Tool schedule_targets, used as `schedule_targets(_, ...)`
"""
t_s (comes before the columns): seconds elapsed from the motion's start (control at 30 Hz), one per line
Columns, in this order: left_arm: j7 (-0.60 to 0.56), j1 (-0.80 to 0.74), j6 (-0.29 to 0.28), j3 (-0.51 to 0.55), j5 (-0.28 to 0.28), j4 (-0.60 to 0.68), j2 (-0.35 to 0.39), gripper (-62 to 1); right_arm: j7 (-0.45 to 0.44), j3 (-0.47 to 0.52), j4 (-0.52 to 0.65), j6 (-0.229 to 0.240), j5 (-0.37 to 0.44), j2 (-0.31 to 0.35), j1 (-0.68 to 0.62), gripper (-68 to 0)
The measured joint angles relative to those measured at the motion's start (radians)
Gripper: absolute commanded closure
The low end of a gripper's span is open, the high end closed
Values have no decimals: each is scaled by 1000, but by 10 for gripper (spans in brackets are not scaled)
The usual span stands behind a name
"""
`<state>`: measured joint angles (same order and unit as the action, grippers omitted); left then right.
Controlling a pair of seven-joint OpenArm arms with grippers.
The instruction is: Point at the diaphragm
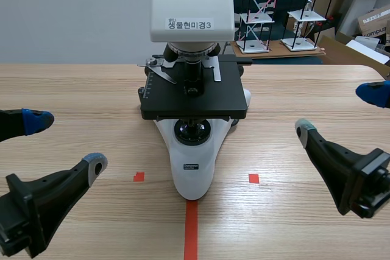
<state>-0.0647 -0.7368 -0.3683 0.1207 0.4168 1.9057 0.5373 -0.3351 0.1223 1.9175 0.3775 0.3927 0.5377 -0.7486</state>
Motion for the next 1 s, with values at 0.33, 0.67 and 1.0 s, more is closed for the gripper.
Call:
schedule_targets(0.33,0,0,0,0,0,0,0,-623,0,0,0,0,0,0,0,-621)
schedule_targets(0.67,0,0,0,0,0,0,0,-623,0,0,0,0,0,0,0,-621)
schedule_targets(1.0,-8,0,0,0,0,-2,0,-477,0,0,0,0,0,0,0,-621)
